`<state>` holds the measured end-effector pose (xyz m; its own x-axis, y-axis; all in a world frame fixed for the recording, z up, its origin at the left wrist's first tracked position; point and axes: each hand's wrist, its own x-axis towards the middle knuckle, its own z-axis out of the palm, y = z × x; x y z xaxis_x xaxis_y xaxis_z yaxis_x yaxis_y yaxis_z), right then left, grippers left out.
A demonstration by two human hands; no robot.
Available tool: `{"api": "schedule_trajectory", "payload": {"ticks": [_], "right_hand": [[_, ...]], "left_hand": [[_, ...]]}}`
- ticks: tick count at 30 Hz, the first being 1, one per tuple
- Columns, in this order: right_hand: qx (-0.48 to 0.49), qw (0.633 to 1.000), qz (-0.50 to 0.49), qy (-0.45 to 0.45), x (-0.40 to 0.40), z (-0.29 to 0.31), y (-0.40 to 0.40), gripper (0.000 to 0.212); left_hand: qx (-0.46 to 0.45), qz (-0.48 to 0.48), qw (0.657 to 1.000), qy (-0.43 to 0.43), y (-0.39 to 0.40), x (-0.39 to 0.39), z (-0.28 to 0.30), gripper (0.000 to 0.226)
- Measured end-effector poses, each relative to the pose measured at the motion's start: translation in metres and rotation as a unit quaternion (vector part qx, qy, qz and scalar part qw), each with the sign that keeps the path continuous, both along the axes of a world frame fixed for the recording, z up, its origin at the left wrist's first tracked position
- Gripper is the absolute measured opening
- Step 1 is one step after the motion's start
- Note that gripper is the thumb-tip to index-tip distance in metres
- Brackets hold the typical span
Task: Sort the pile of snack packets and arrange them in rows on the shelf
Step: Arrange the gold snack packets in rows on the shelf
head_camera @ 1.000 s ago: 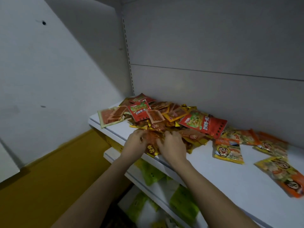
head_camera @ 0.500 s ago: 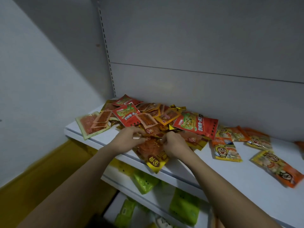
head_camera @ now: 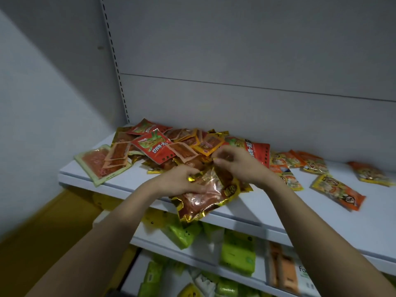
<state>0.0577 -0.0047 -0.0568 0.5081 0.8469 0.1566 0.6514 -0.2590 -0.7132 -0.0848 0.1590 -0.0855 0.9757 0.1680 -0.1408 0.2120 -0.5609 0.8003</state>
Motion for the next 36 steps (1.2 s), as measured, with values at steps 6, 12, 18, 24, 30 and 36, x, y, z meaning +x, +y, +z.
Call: {"api": "schedule_trajectory", "payload": {"ticks": [6, 12, 18, 24, 30, 36], "right_hand": [[0.035, 0.919, -0.391, 0.035, 0.034, -0.033, -0.037, 0.013], [0.101, 0.898, -0.379, 0.198, 0.031, -0.059, -0.034, 0.018], [0.182, 0.879, -0.342, 0.280, 0.017, -0.028, -0.062, 0.018], [0.283, 0.856, -0.297, 0.315, 0.000, -0.013, -0.096, 0.022], [0.373, 0.762, -0.285, 0.446, -0.019, -0.023, -0.086, 0.014], [0.349, 0.734, -0.248, 0.528, -0.046, -0.028, -0.052, 0.024]], "left_hand": [[-0.108, 0.159, 0.974, -0.120, 0.017, -0.013, -0.005, 0.011], [-0.162, 0.171, 0.961, -0.147, 0.003, -0.009, -0.003, 0.016], [-0.187, 0.189, 0.947, -0.180, 0.001, -0.006, 0.001, 0.024], [-0.247, 0.210, 0.930, -0.171, -0.011, -0.003, -0.006, 0.025], [-0.376, 0.202, 0.888, -0.173, -0.042, 0.003, -0.007, 0.034], [-0.512, 0.205, 0.820, -0.157, -0.058, 0.011, -0.012, 0.072]]}}
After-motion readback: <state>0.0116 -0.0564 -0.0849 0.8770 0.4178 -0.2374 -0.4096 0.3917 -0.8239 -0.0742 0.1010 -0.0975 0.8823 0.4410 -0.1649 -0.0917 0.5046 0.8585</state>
